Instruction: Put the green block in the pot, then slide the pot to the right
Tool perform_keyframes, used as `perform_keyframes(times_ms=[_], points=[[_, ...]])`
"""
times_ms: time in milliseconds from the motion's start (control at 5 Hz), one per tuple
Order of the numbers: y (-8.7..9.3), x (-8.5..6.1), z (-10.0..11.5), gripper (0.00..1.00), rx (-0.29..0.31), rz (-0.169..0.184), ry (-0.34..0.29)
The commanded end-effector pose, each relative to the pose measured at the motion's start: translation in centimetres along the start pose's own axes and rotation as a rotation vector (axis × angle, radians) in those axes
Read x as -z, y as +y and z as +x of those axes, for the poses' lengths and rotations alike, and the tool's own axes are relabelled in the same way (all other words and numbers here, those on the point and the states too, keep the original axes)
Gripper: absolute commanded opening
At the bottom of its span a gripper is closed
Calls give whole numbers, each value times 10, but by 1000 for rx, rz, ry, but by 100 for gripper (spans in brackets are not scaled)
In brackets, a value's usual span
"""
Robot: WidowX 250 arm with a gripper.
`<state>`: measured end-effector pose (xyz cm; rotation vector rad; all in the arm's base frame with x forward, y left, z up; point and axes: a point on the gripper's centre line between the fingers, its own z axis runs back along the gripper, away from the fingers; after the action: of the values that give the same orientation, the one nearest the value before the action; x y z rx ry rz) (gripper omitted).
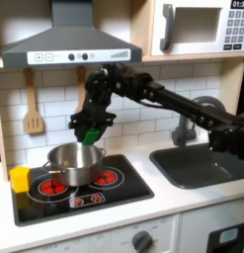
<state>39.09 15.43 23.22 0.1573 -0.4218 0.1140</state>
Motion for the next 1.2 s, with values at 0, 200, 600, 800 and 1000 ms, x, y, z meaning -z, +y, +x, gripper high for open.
perform_keyframes(times_ms=[0,200,600,800,1000], points=[[3,16,11,0,-3,-3,6],[1,24,16,0,13,-9,8],[1,32,13,0,22,-13,26],[1,32,13,0,23,-17,28],[1,31,14,0,25,-17,31]])
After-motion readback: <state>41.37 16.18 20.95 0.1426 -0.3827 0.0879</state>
